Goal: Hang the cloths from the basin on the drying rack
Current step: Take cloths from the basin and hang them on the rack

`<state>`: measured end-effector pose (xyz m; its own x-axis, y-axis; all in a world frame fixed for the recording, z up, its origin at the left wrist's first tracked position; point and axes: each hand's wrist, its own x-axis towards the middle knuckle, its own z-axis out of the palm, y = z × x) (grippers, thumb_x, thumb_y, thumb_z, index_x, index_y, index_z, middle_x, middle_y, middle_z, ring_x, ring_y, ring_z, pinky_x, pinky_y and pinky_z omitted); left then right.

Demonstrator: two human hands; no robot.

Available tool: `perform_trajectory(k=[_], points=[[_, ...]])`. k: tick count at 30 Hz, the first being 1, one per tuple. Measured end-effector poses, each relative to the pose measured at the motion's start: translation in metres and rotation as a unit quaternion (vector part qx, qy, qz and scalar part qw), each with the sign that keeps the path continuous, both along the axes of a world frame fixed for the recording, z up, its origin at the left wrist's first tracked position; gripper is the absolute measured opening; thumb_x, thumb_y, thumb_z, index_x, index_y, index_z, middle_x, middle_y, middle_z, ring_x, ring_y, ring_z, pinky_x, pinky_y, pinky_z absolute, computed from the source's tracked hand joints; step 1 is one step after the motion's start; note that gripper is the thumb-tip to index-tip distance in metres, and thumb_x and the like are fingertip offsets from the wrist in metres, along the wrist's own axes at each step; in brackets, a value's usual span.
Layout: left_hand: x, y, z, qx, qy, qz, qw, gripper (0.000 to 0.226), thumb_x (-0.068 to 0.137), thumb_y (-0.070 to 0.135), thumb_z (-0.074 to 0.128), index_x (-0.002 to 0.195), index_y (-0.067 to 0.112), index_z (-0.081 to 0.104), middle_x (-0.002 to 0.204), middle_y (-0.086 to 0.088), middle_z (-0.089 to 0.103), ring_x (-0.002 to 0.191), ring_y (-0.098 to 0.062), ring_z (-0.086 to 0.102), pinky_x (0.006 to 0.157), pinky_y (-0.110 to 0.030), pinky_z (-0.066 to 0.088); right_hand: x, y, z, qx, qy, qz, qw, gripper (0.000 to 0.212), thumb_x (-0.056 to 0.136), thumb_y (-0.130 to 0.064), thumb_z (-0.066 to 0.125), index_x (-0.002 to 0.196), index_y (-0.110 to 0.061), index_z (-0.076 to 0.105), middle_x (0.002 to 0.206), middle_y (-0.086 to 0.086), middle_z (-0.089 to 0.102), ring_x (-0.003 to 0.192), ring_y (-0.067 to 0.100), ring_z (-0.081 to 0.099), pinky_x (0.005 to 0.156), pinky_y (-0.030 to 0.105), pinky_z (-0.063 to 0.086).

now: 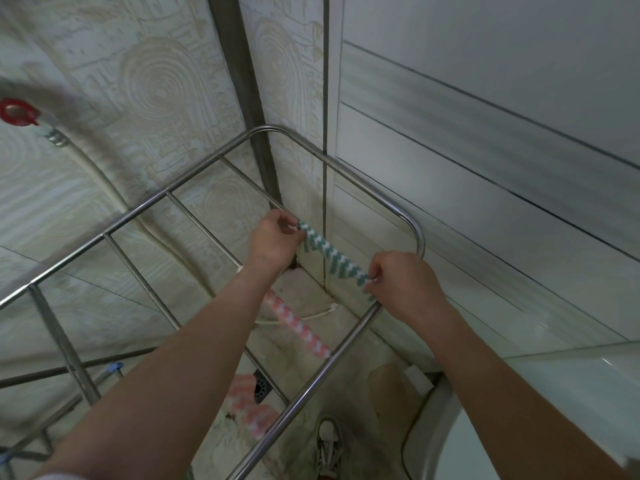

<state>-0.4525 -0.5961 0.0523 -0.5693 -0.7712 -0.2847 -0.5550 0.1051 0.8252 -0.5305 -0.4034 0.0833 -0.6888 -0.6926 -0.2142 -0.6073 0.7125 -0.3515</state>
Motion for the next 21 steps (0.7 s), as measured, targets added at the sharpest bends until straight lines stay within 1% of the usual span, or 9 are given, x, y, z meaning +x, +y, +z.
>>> perform_trajectory(k=[2,5,7,8,10,12,14,18,21], points=[[-0.002,0.002,0.002,-0.025,0.006,-0.006,1.0,0.012,0.084,0.014,0.067,0.092,0.017,0.059,0.086,-0.005,0.061,0.075,-0.018,0.057,0.066,-0.029,0.047,0.002,0.001,-0.003,0.002,0.011,0.003,1.0,0.012,0.084,-0.025,0.069,0.09,-0.018,0.061,0.083,0.001,0.066,0.073,0.017,0.061,0.062,0.026,0.045],[-0.003,0.009,0.007,-0.139,-0.006,-0.065,0.988,0.016,0.085,0.019,0.066,0.101,0.018,0.064,0.089,-0.002,0.058,0.076,-0.011,0.052,0.072,-0.027,0.046,0.003,0.003,-0.005,-0.014,-0.006,0.006,1.0,0.021,0.085,-0.03,0.068,0.099,-0.016,0.061,0.089,0.002,0.064,0.075,0.016,0.057,0.061,0.025,0.039],[-0.002,0.015,0.009,-0.221,-0.031,-0.134,0.966,0.03,0.083,0.03,0.068,0.111,0.019,0.064,0.103,-0.003,0.054,0.09,-0.012,0.049,0.08,-0.022,0.039,0.0,0.006,-0.005,-0.031,-0.021,0.0,0.999,0.032,0.089,-0.034,0.064,0.112,-0.013,0.066,0.098,0.004,0.067,0.082,0.017,0.061,0.067,0.023,0.041],[-0.001,0.018,0.009,-0.252,-0.046,-0.165,0.953,0.038,0.082,0.036,0.069,0.115,0.019,0.064,0.109,-0.004,0.052,0.098,-0.014,0.047,0.085,-0.022,0.036,-0.002,0.007,-0.004,-0.028,-0.023,0.002,0.999,0.032,0.09,-0.034,0.062,0.113,-0.012,0.068,0.1,0.004,0.069,0.085,0.017,0.063,0.069,0.022,0.043],[0.002,0.022,0.005,-0.296,-0.074,-0.208,0.929,0.047,0.079,0.045,0.068,0.118,0.018,0.063,0.119,-0.006,0.05,0.112,-0.021,0.042,0.095,-0.028,0.036,-0.005,0.01,-0.004,-0.007,-0.028,0.01,1.0,0.025,0.091,-0.031,0.061,0.107,-0.015,0.073,0.096,0.003,0.073,0.082,0.016,0.066,0.07,0.023,0.048],[0.004,0.023,0.001,-0.311,-0.09,-0.221,0.92,0.051,0.079,0.047,0.067,0.119,0.017,0.063,0.126,-0.008,0.049,0.118,-0.025,0.04,0.1,-0.034,0.036,-0.007,0.009,-0.003,0.003,-0.032,0.015,0.999,0.02,0.088,-0.031,0.065,0.099,-0.018,0.075,0.088,0.001,0.074,0.076,0.015,0.067,0.069,0.025,0.052],[0.005,0.022,-0.001,-0.318,-0.093,-0.219,0.918,0.051,0.079,0.046,0.068,0.12,0.015,0.063,0.128,-0.008,0.05,0.119,-0.025,0.041,0.101,-0.033,0.036,-0.007,0.008,-0.003,-0.003,-0.03,0.013,0.999,0.019,0.086,-0.031,0.068,0.098,-0.019,0.075,0.088,0.0,0.073,0.076,0.014,0.066,0.069,0.026,0.053],[0.007,0.024,-0.002,-0.32,-0.09,-0.203,0.921,0.05,0.081,0.042,0.068,0.122,0.014,0.061,0.13,-0.008,0.049,0.119,-0.023,0.046,0.099,-0.032,0.04,-0.008,0.009,-0.004,-0.021,-0.019,0.025,0.999,0.026,0.086,-0.031,0.068,0.108,-0.019,0.069,0.099,0.0,0.071,0.086,0.016,0.065,0.076,0.029,0.053],[0.008,0.027,-0.002,-0.318,-0.094,-0.198,0.923,0.051,0.081,0.04,0.068,0.124,0.015,0.06,0.132,-0.008,0.049,0.118,-0.024,0.048,0.099,-0.032,0.041,-0.007,0.012,-0.005,-0.012,0.0,0.049,0.999,0.027,0.089,-0.035,0.062,0.111,-0.02,0.067,0.098,0.0,0.071,0.085,0.016,0.065,0.073,0.03,0.052]])
